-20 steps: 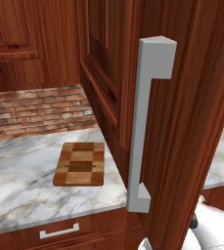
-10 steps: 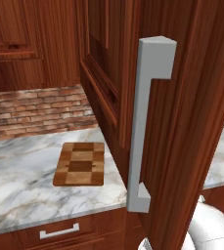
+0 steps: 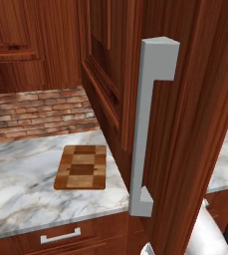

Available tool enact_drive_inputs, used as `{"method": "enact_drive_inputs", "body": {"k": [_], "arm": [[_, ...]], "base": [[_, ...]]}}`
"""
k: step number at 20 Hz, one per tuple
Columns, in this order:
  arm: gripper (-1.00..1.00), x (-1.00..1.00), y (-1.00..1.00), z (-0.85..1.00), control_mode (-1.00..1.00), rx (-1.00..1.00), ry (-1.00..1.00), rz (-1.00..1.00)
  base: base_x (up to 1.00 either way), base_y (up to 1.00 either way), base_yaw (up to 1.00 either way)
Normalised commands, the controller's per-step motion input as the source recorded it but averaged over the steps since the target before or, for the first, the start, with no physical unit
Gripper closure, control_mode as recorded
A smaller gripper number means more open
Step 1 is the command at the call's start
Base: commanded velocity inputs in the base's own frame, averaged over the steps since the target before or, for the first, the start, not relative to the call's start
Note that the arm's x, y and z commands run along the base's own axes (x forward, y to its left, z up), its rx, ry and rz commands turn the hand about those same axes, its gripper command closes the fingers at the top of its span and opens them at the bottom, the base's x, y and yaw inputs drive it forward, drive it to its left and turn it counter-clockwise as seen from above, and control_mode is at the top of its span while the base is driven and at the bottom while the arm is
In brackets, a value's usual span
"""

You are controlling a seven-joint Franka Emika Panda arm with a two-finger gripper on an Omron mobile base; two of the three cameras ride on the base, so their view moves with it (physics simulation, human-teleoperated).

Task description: Move the cutting board and knife to the sink. Then move spray from the cabinet to the counter.

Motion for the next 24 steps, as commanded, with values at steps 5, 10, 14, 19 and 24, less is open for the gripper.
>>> {"method": "enact_drive_inputs", "body": {"k": [5,10,14,19,24], "arm": [[-1.0,0.66,0.0,0.27,-1.0,0.0,0.19,0.01],[-1.0,0.27,0.2,0.0,-1.0,-0.08,0.21,0.0],[-1.0,0.02,0.18,-0.11,-1.0,-0.07,0.01,0.0],[-1.0,0.02,0.3,-0.16,-1.0,-0.08,0.0,0.01],[-1.0,0.1,0.14,-0.15,-1.0,-0.05,0.01,0.0]], "base": [[0.0,0.0,0.0],[0.0,0.0,0.0],[0.0,0.0,0.0],[0.0,0.0,0.0],[0.0,0.0,0.0]]}}
